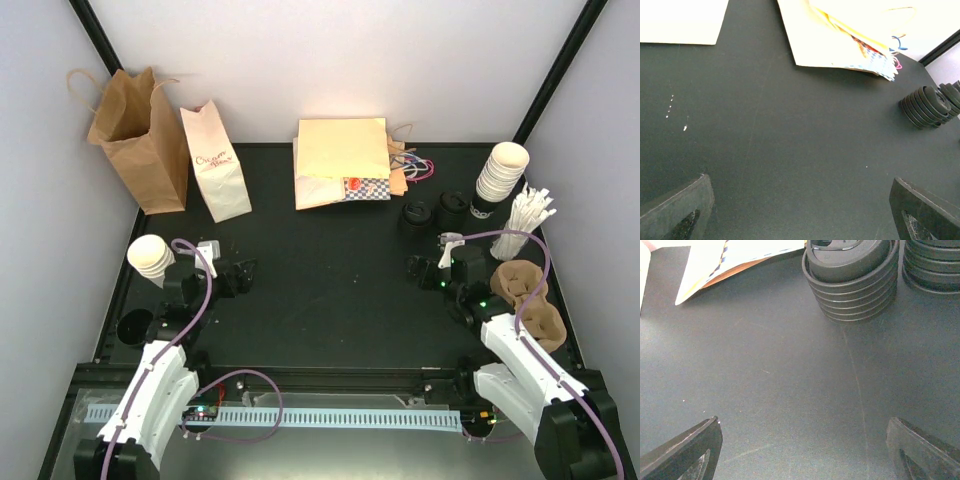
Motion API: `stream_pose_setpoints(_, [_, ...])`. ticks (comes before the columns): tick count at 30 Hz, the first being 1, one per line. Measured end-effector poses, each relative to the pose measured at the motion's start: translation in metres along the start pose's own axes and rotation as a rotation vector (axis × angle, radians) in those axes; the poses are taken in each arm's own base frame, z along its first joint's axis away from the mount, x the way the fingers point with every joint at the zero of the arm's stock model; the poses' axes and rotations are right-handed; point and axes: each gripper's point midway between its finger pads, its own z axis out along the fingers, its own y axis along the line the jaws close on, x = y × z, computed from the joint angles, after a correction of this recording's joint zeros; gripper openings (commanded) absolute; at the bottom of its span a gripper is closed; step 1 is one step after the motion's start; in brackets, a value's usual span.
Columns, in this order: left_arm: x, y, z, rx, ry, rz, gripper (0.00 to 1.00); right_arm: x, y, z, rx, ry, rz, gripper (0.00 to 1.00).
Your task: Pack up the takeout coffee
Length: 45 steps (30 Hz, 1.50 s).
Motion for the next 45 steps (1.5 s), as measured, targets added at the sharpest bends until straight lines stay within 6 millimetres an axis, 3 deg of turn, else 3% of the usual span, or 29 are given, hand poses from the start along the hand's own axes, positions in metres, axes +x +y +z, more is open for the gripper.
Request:
stream_pose_setpoints(6, [0.000, 0.001, 0.001, -0.011, 0.020, -0.019, 0.99, 0.000, 0.000, 0.000, 0.000, -0.002, 0.000, 0.92])
stream_pose_setpoints(8, [-0.013, -0.003, -0.001, -0.028, 0.017, -0.034, 0.99, -0.001, 0.000, -0.001, 0.000, -0.004, 0.000, 0.92])
stream_pose_setpoints(14, [-0.090, -0.027, -0.018, -0.090, -0.071, -0.049, 0.99, -0.005, 0.002, -0.004, -0.005, -0.024, -0.003, 0.95])
stream_pose_setpoints(18, [-0.142, -0.035, -0.017, -0.148, -0.098, -0.061, 0.99, -0.010, 0.003, -0.007, -0.007, -0.047, -0.003, 0.96])
stream_pose_setpoints(25, [-0.171, 0.003, -0.015, -0.345, -0.056, -0.135, 0.99, -0.014, 0.003, -0.010, -0.003, -0.069, -0.005, 0.96])
stream_pose_setpoints(31, [-0.210, 0.037, -0.015, -0.437, -0.070, -0.196, 0.97, -0.015, 0.003, -0.011, -0.003, -0.072, -0.005, 0.96])
stream_pose_setpoints(38, [-0.225, 0.069, 0.030, -0.432, 0.058, -0.220, 0.90, -0.015, 0.003, -0.011, -0.001, -0.073, -0.005, 0.97])
stream_pose_setpoints(45, [-0.245, 0.077, 0.065, -0.396, 0.137, -0.226, 0.68, -0.015, 0.002, -0.011, 0.000, -0.074, -0.005, 0.97])
